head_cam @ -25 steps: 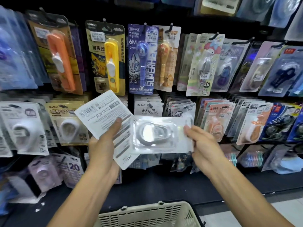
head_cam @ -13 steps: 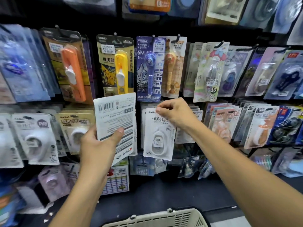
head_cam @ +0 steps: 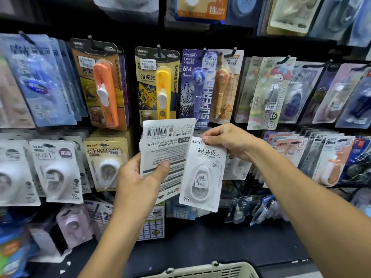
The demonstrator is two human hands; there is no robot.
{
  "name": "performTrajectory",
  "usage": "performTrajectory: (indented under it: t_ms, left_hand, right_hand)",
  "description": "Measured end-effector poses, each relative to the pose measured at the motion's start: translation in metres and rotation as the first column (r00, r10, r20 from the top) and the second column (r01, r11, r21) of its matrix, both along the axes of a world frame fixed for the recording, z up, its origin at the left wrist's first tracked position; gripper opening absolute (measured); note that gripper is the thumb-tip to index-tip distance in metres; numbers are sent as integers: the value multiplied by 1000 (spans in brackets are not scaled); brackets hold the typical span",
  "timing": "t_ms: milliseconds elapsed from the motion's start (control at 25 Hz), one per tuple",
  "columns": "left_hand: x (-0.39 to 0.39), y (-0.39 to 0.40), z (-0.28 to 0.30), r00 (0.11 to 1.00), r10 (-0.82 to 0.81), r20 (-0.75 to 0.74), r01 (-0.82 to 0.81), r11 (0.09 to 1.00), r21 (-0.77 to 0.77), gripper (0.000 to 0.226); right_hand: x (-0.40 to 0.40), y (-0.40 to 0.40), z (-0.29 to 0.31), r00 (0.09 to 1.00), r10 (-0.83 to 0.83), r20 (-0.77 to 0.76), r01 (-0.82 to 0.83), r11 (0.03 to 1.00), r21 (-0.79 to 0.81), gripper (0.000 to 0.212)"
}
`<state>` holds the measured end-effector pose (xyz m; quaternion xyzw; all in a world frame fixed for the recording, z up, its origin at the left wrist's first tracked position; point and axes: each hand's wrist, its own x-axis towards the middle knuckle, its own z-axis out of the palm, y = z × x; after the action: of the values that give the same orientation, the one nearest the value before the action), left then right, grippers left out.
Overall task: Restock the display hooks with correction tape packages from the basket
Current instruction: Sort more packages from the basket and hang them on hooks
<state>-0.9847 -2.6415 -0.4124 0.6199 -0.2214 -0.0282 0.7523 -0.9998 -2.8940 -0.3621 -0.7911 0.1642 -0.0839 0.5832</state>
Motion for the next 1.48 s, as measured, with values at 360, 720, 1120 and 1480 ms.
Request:
performTrajectory:
  t_ms: [360, 720, 1120, 1480]
  left_hand:
    - [2, 1, -4, 906, -91, 414, -36, 957, 289, 74]
    - [-1, -16, -27, 530, -236, 815, -261, 869, 421, 52]
    - [-6, -29, -31, 744, -18, 668, -378, 813, 443, 78]
    - [-1, -30, -42, 844, -201, 497, -296, 598, 745, 75]
  right_hand:
    - [-3, 29, -13, 881, -235, 410, 471, 493, -732, 13]
    - [-71, 45, -65, 967, 165, 196, -242, 839, 486, 61]
    - [-87, 32, -93, 912, -231, 339, 139, 951, 276, 34]
    - [-76, 55, -108, 873, -282, 397, 170, 940, 295, 38]
